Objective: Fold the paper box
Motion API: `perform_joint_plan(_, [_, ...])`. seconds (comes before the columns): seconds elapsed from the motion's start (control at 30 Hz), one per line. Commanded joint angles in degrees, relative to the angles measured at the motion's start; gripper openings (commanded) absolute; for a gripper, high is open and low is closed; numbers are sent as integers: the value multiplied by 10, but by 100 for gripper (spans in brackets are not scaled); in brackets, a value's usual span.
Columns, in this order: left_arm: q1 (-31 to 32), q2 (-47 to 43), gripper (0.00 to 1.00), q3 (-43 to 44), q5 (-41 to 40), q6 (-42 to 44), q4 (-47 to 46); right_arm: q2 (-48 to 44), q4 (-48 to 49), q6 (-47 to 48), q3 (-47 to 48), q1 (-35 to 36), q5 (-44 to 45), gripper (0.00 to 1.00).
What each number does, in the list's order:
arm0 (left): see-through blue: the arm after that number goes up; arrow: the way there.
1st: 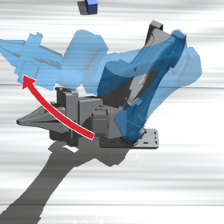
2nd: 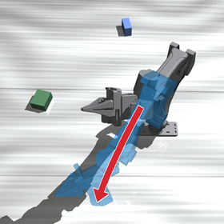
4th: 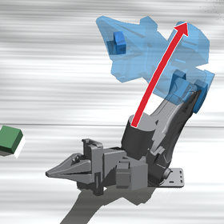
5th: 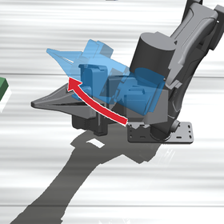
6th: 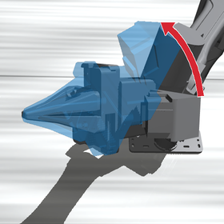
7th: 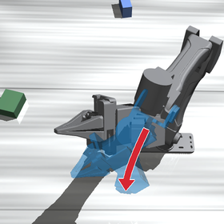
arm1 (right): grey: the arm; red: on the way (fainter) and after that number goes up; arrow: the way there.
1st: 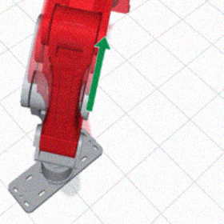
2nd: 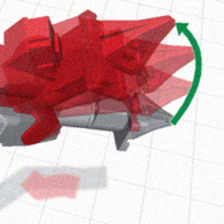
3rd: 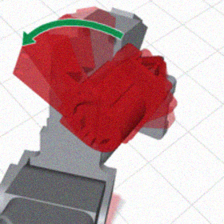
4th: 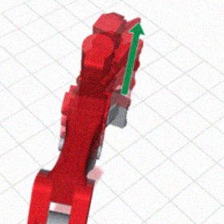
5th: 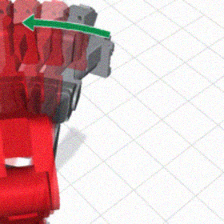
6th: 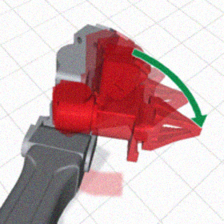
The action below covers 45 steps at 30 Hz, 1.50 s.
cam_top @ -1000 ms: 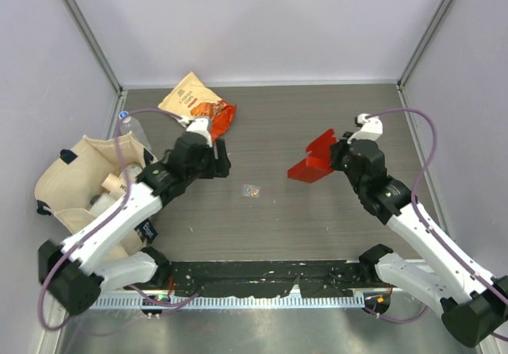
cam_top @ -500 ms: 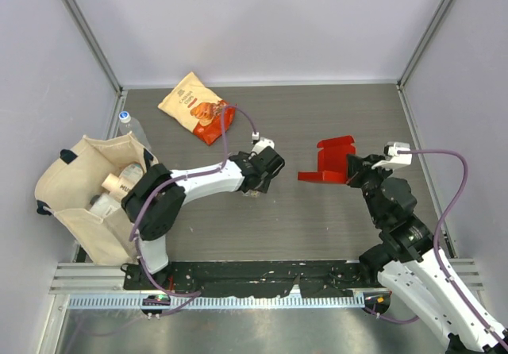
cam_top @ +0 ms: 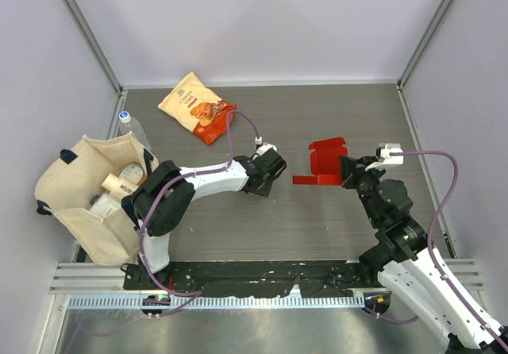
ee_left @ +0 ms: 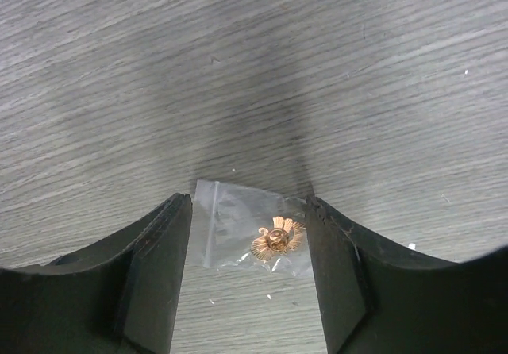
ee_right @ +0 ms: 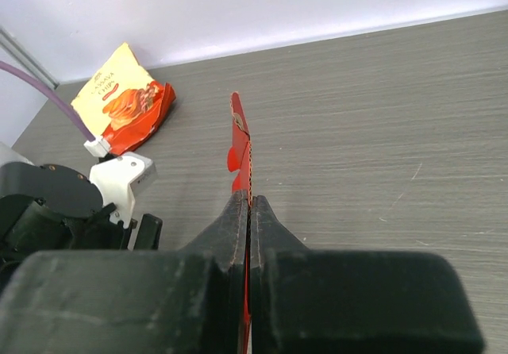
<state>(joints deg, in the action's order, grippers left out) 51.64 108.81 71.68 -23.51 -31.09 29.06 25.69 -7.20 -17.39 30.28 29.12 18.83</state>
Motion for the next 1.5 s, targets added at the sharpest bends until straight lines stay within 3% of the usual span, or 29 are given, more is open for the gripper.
perform_joint_plan(0.0, [0,-14,62,-23,36,-12,-13,15,126,20,-36,1,-25,2])
perform_joint_plan(0.1, [0,-41,68,-36,36,-10,-16,29,182,23,-56,1,-39,2])
perform_joint_plan(0.27, [0,-91,76,-58,50,2,-31,58,196,29,-55,1,-61,2])
perform_joint_plan(0.53, [-1,-88,73,-71,90,6,-39,40,190,31,-55,1,-64,2])
perform_joint_plan(0.73, [-11,-55,68,-51,89,10,-35,41,181,32,-45,1,-74,2])
perform_joint_plan(0.97, [-11,-40,50,-64,110,3,-49,41,174,33,-46,1,-75,1])
perform_joint_plan(1.1, [-12,-58,31,-71,94,9,-49,50,185,33,-55,1,-73,1])
perform_joint_plan(1.27, [-13,-121,23,-54,83,20,-21,71,262,55,-95,1,-98,2])
perform_joint_plan(1.4, [-13,-203,23,-22,104,38,18,89,362,110,-140,1,-151,2])
perform_joint_plan(1.47, [-16,-257,25,-1,152,57,19,102,418,128,-152,1,-175,2])
